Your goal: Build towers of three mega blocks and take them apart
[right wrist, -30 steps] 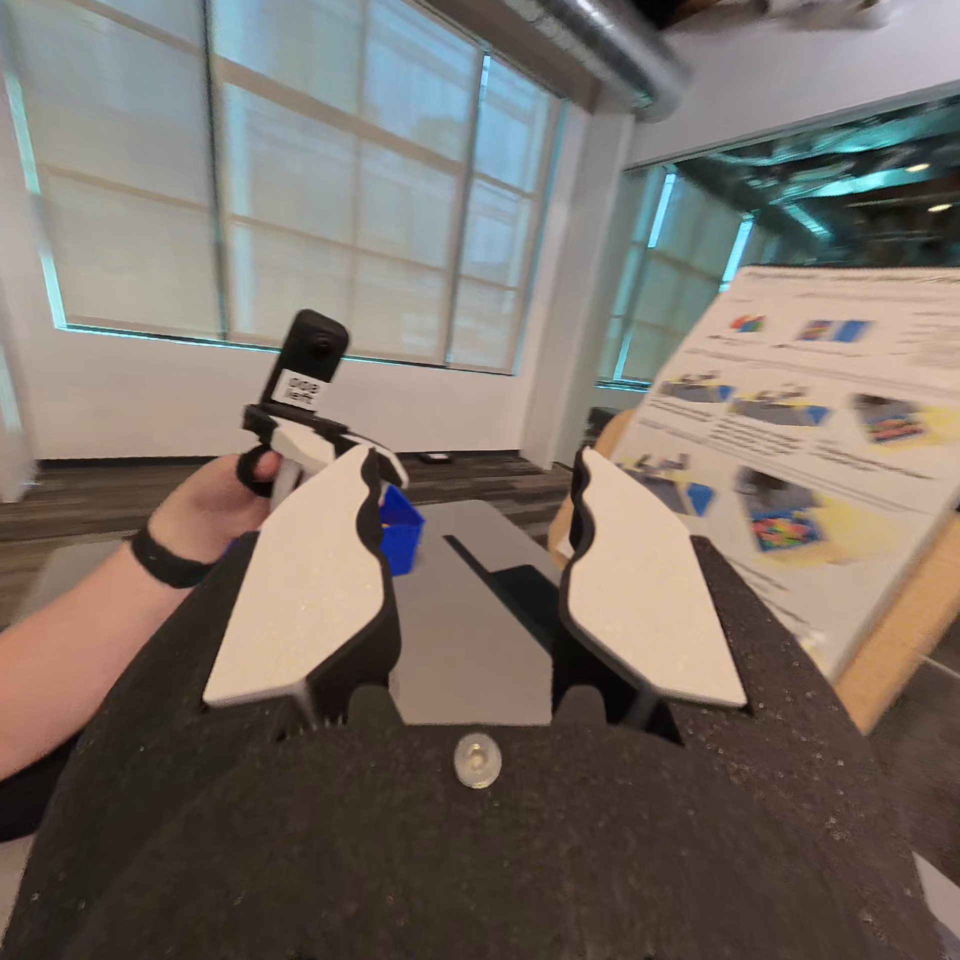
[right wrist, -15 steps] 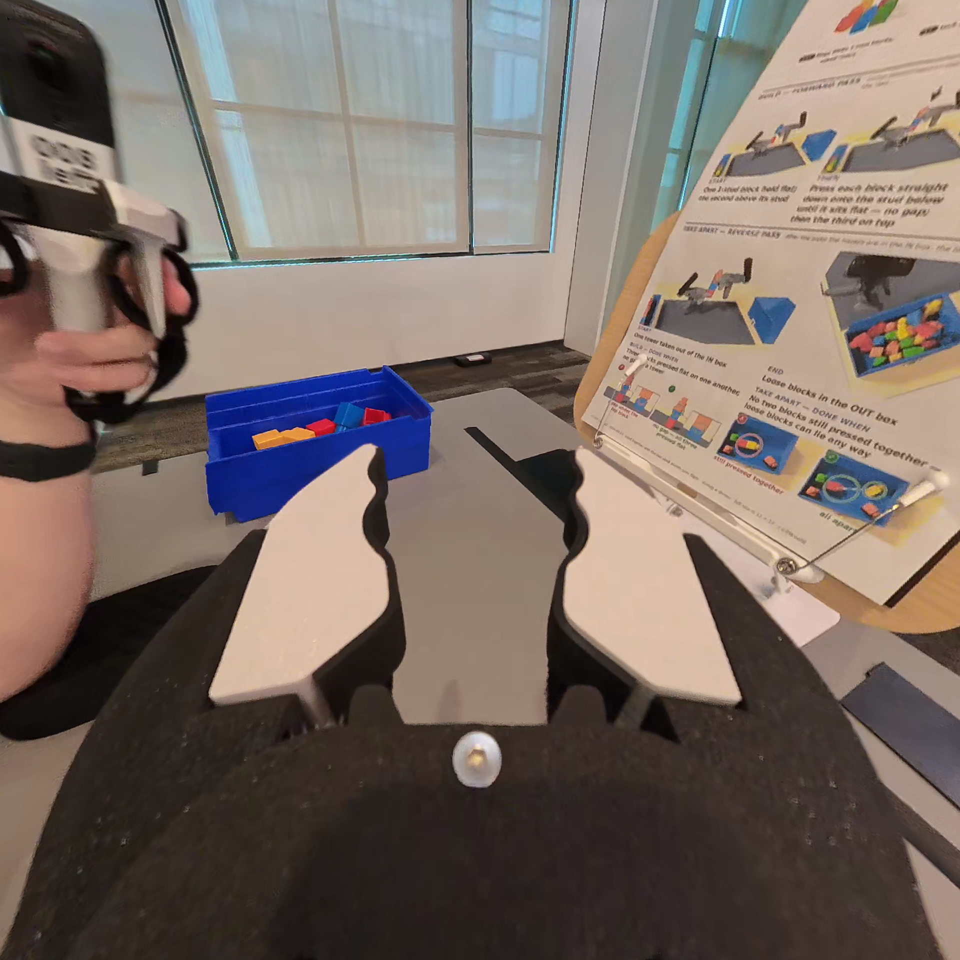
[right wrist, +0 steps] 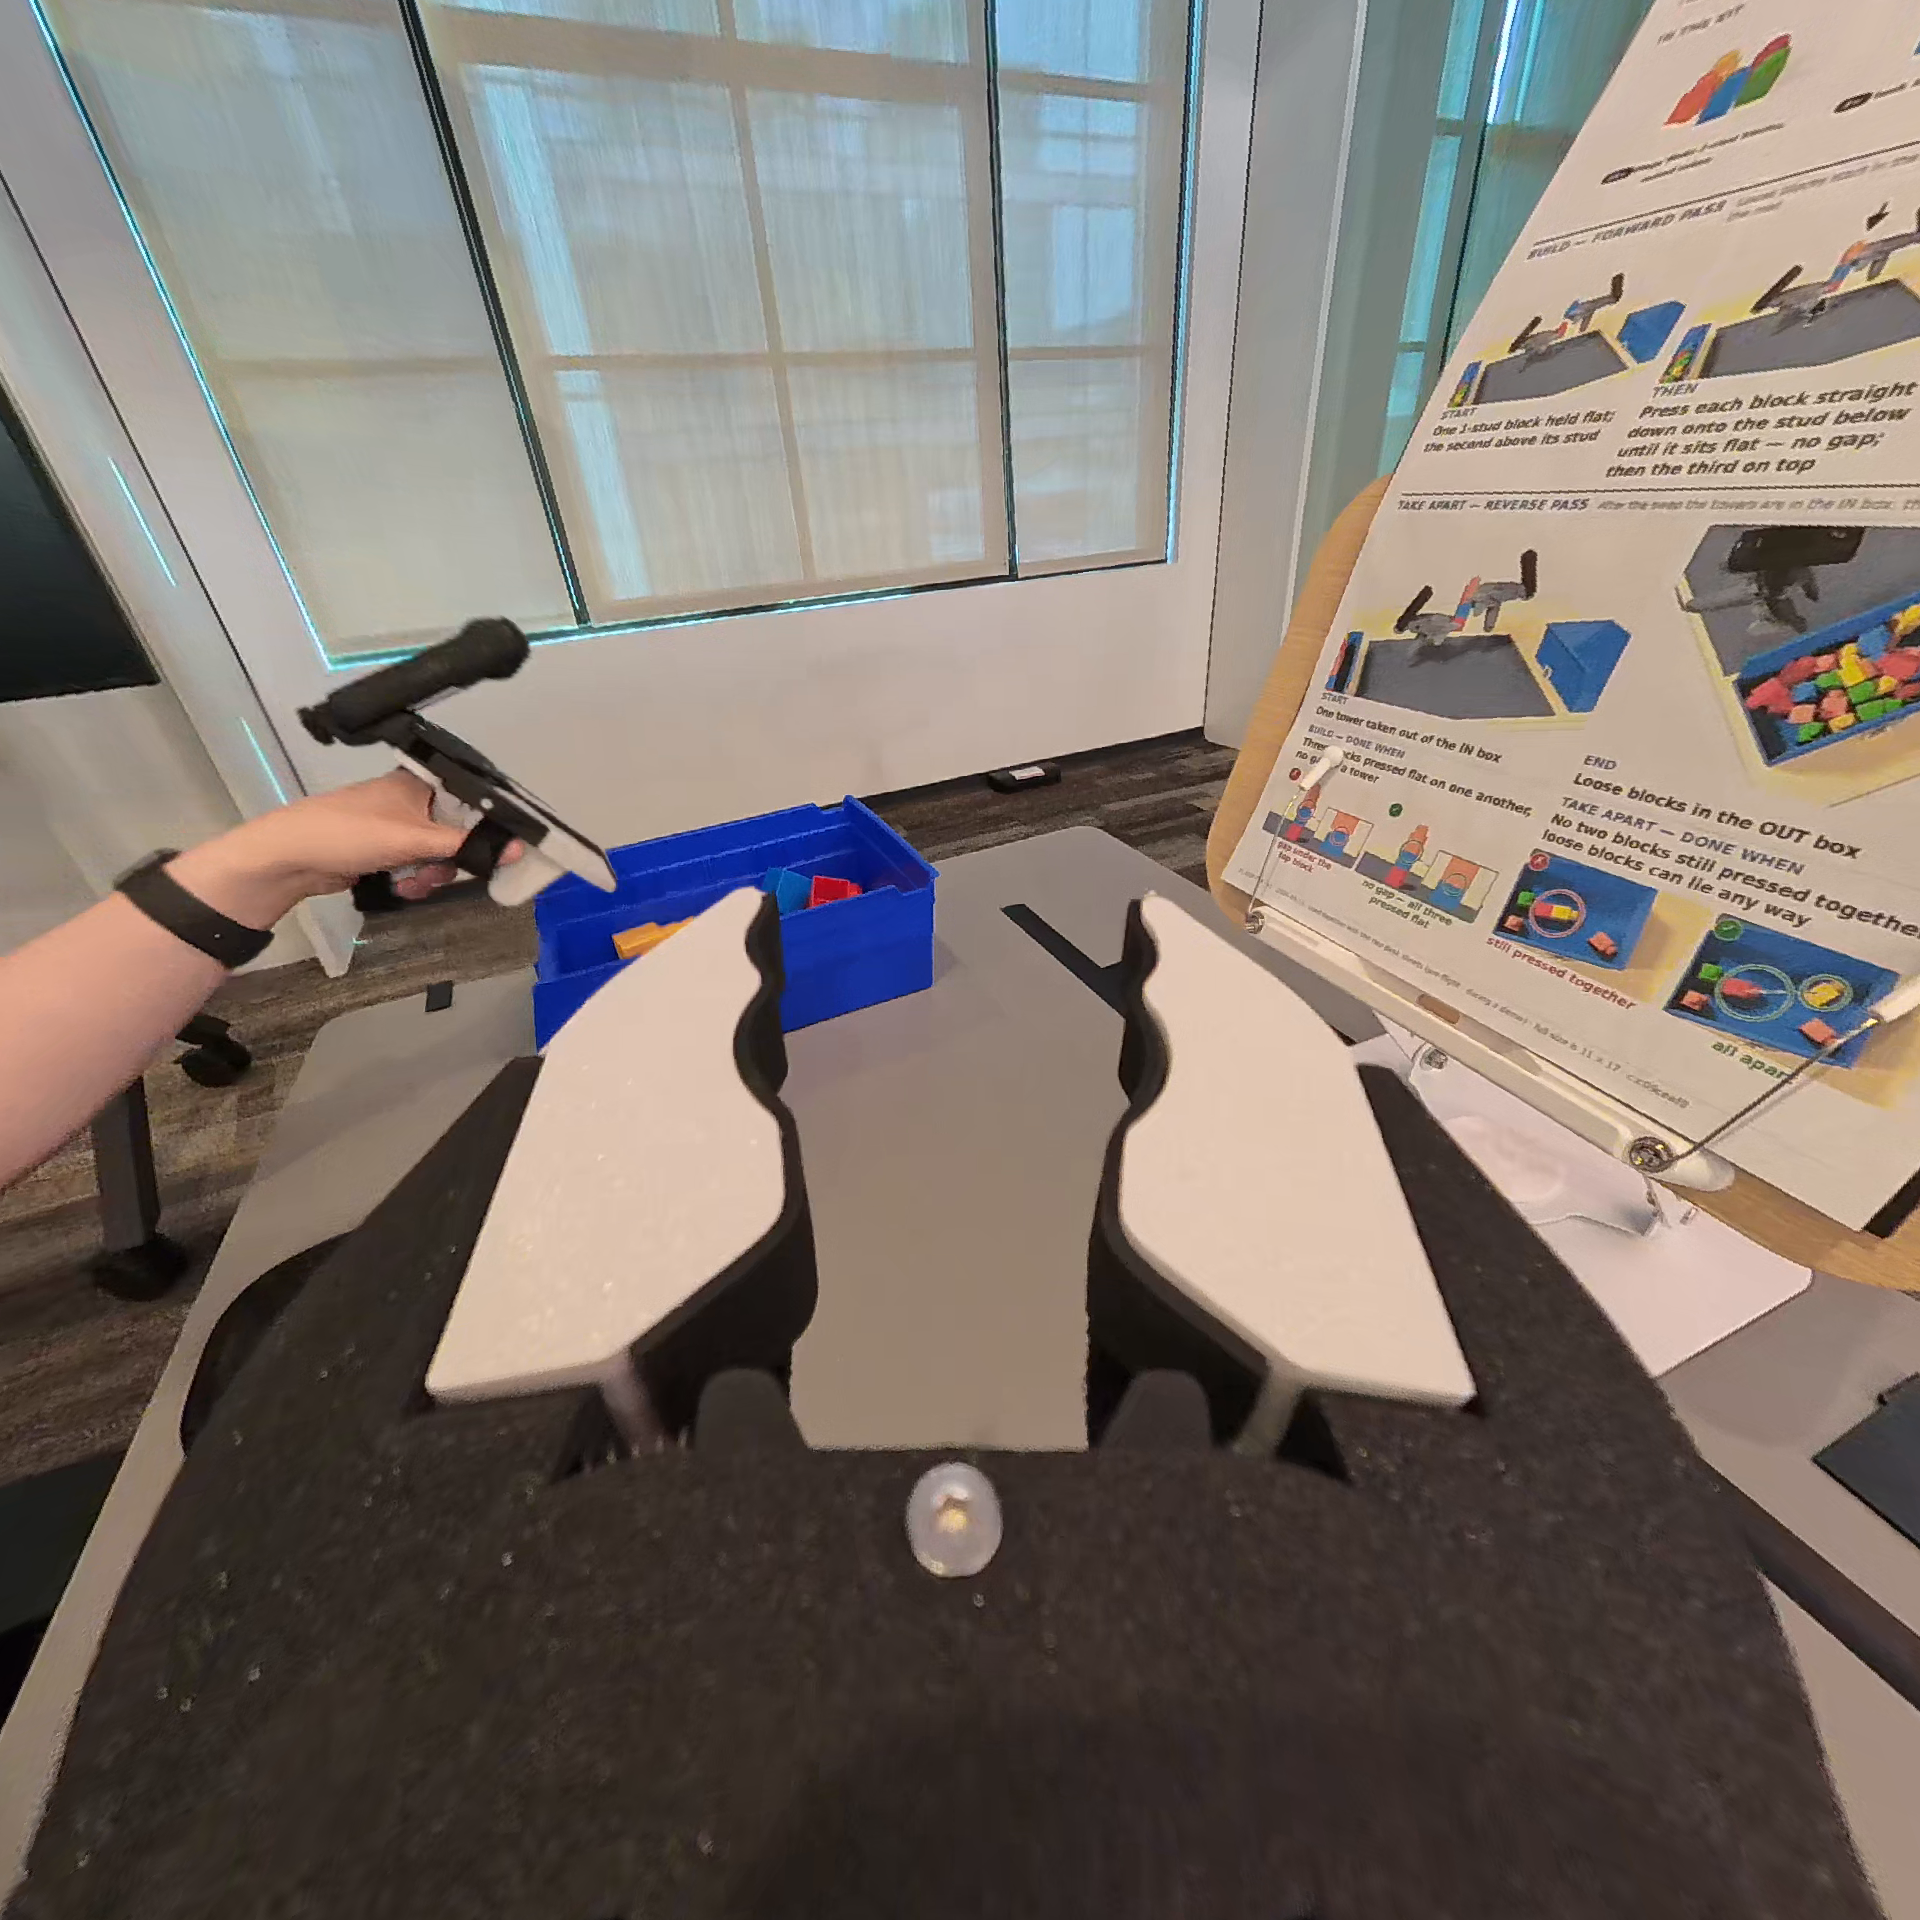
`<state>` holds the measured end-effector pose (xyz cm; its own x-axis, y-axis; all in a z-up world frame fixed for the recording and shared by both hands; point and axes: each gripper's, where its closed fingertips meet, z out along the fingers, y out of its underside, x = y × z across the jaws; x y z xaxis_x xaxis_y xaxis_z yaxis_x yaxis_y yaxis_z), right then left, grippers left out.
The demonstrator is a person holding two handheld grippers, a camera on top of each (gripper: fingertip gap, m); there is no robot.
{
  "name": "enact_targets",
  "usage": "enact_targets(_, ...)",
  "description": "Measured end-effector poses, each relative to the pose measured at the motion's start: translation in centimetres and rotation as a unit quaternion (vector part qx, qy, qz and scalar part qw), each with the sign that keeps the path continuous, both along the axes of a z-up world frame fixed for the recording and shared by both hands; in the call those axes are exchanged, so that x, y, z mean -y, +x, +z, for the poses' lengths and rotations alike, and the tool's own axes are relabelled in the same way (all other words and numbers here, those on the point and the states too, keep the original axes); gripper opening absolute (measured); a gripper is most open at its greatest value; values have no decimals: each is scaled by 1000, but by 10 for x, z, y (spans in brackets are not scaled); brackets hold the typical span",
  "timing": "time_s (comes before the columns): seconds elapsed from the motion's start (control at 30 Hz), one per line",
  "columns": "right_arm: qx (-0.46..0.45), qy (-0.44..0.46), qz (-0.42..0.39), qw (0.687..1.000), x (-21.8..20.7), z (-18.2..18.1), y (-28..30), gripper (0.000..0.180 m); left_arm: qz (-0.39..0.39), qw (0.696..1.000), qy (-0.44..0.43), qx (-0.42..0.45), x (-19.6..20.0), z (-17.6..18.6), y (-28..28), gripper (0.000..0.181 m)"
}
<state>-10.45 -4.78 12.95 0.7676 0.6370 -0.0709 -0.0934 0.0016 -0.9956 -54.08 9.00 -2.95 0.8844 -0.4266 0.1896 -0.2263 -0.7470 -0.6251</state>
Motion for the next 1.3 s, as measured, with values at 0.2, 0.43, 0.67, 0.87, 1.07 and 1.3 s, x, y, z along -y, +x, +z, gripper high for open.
enact_targets(0.2,22,-5,-5,1000,0,-4,-3,62,16,994,-105,-27,-7,-73,6,48)
enact_targets(0.43,26,-9,-17,999,0,-6,3,62,38,991,-123,-25,-30,-94,19,51)
enact_targets(0.67,19,-9,-22,1000,0,-5,10,61,36,978,-160,-126,-27,-102,-3,44)
enact_targets(0.87,14,-8,-25,1000,0,-4,15,61,33,978,-173,-112,-29,-112,-10,42)
enact_targets(1.07,21,-9,-26,999,0,-5,14,61,-13,982,-163,-93,-31,-116,-1,39)
enact_targets(1.3,23,-17,-12,1000,-4,-10,5,58,-15,996,-81,-18,-27,-79,-5,38)
